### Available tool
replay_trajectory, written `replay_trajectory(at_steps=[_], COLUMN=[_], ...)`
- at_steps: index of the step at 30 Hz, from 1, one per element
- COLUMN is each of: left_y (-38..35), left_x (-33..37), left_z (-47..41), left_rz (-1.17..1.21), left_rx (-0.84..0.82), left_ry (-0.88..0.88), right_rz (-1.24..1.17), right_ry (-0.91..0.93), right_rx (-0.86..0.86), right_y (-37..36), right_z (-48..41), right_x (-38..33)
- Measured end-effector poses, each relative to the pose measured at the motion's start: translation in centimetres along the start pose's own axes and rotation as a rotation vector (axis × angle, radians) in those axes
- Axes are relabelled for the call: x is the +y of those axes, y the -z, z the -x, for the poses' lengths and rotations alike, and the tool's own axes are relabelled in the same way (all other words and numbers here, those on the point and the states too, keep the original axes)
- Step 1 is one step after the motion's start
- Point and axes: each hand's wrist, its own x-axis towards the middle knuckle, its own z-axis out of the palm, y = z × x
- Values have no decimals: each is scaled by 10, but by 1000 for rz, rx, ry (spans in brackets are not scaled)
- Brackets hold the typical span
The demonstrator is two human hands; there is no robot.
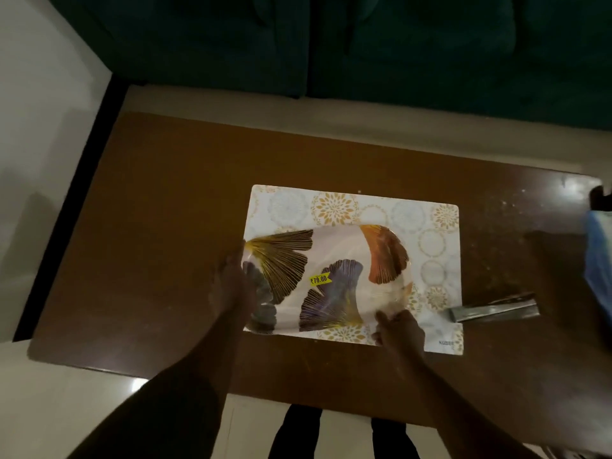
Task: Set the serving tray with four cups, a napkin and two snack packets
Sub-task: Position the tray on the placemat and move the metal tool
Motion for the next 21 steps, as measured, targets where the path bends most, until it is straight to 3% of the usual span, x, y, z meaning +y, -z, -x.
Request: replay_trajectory(at_steps=[7,21], left_y=[-16,-32], left_x=[32,29], left_z=[-26,-30], left_rz=[-170,-202], left_rx=[-15,-7], left_ry=[-263,-263], right_rz=[-32,23], right_ry=[18,47], right_rx=[26,40], right_y=[8,15], right_z=[8,-1], right_x=[24,23])
